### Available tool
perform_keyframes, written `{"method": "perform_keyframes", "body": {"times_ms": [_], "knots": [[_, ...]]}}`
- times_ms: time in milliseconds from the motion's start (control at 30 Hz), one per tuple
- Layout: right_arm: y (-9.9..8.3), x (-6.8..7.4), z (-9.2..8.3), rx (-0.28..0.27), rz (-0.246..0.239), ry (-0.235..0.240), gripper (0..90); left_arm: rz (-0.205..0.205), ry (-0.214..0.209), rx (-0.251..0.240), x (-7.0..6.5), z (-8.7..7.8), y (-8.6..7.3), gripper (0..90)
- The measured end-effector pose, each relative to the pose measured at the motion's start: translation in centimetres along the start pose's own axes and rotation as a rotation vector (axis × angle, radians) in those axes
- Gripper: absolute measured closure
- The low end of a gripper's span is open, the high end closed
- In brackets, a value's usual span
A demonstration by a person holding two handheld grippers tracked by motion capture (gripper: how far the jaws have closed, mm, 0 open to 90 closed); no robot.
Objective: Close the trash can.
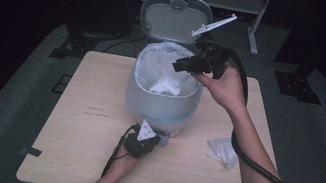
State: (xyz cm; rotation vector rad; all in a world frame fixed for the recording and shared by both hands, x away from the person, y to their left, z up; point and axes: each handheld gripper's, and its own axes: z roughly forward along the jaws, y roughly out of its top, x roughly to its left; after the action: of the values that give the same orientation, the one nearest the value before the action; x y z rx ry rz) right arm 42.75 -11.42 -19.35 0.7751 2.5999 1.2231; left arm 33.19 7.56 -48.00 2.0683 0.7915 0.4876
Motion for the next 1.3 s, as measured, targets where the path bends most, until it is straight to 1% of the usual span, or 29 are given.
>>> {"method": "perform_keyframes", "body": {"times_ms": [100, 233, 500, 833, 1000, 1300], "knots": [[-0.2, 0.0, -0.1, -0.002, 0.003, 0.005, 73.1, 0.001, 0.000, 0.000, 0.0, 0.0, 0.0, 87.2], [-1.0, -0.2, -0.3, -0.016, 0.015, 0.025, 71.8, 0.001, 0.001, 0.000, 0.0, 0.0, 0.0, 87.2], [-2.7, -0.6, -0.9, -0.026, 0.039, 0.034, 71.5, 0.007, 0.005, -0.001, -0.1, 0.0, 0.0, 87.2], [-3.6, -0.4, -2.4, -0.045, 0.034, 0.032, 69.5, 0.006, 0.005, -0.001, -0.1, 0.0, 0.0, 87.2], [-4.1, -0.5, -3.1, -0.046, 0.033, 0.023, 68.8, 0.005, 0.004, -0.001, -0.1, 0.0, 0.0, 87.2], [-5.2, -0.9, -4.6, -0.061, 0.048, 0.008, 67.0, 0.008, 0.008, -0.003, -0.1, 0.0, 0.0, 87.2]]}}
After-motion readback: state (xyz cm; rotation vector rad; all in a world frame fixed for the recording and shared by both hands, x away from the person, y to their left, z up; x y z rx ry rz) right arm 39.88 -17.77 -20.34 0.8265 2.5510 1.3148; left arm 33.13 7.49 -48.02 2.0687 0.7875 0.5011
